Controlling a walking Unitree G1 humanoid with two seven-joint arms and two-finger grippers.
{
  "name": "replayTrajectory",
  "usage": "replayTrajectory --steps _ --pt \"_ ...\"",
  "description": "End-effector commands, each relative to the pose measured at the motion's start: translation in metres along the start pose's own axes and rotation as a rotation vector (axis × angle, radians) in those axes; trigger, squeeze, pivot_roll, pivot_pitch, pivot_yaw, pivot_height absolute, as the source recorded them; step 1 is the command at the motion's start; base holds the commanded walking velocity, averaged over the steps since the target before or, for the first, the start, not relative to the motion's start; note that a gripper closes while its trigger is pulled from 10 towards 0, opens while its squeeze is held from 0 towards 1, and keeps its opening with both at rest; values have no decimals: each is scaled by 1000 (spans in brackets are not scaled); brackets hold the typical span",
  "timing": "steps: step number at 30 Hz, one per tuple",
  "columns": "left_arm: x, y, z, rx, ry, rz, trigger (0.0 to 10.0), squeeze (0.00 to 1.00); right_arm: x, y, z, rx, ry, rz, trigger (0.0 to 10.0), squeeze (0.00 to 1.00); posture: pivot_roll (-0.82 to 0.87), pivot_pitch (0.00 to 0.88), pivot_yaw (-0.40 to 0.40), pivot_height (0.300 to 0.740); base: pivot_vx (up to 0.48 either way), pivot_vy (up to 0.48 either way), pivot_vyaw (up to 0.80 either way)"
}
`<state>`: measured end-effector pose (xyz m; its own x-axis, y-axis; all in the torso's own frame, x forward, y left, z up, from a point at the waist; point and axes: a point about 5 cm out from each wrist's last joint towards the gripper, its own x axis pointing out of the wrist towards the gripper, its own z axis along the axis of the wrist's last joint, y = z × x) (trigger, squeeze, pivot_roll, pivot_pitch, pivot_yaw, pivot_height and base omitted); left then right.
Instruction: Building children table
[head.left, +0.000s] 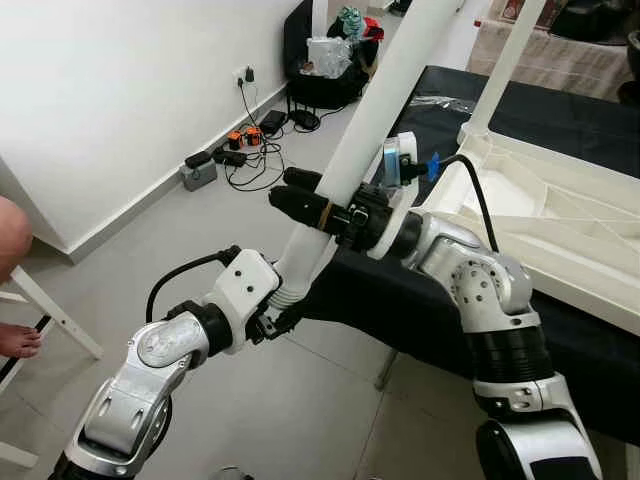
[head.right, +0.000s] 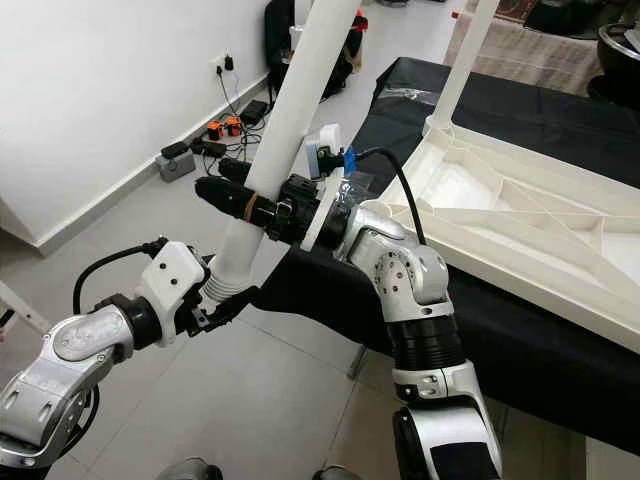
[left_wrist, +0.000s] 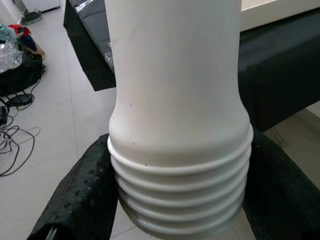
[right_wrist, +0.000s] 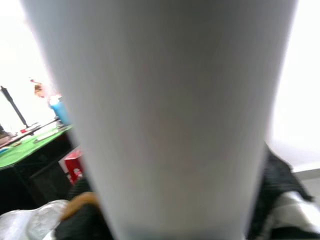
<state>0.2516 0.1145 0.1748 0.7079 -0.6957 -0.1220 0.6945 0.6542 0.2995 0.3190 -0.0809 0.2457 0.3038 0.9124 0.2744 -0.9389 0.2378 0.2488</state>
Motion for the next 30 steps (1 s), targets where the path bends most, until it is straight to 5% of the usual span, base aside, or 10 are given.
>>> replayTrajectory --steps 1,16,17,26,27,30 --pt "7 -16 6 12 -28 -85 10000 0 8 3 5 -23 -8 18 0 0 53 67 -52 740 0 0 0" --pt "6 -13 0 -12 18 -69 10000 0 8 2 5 -17 -13 20 0 0 53 68 -53 740 0 0 0" --pt "6 -13 -1 -19 15 -68 10000 1000 8 3 4 -16 -13 19 0 0 53 68 -53 740 0 0 0" --pt "5 0 1 4 12 4 10000 1000 8 -2 10 -30 -33 -3 0 0 50 78 -50 740 0 0 0" --pt "5 2 0 11 17 8 10000 0 7 -4 12 -40 -37 -15 0 0 50 78 -50 740 0 0 0" --pt "4 5 -1 17 28 28 10000 0 7 -9 17 -55 -58 -54 0 0 49 76 -50 740 0 0 0"
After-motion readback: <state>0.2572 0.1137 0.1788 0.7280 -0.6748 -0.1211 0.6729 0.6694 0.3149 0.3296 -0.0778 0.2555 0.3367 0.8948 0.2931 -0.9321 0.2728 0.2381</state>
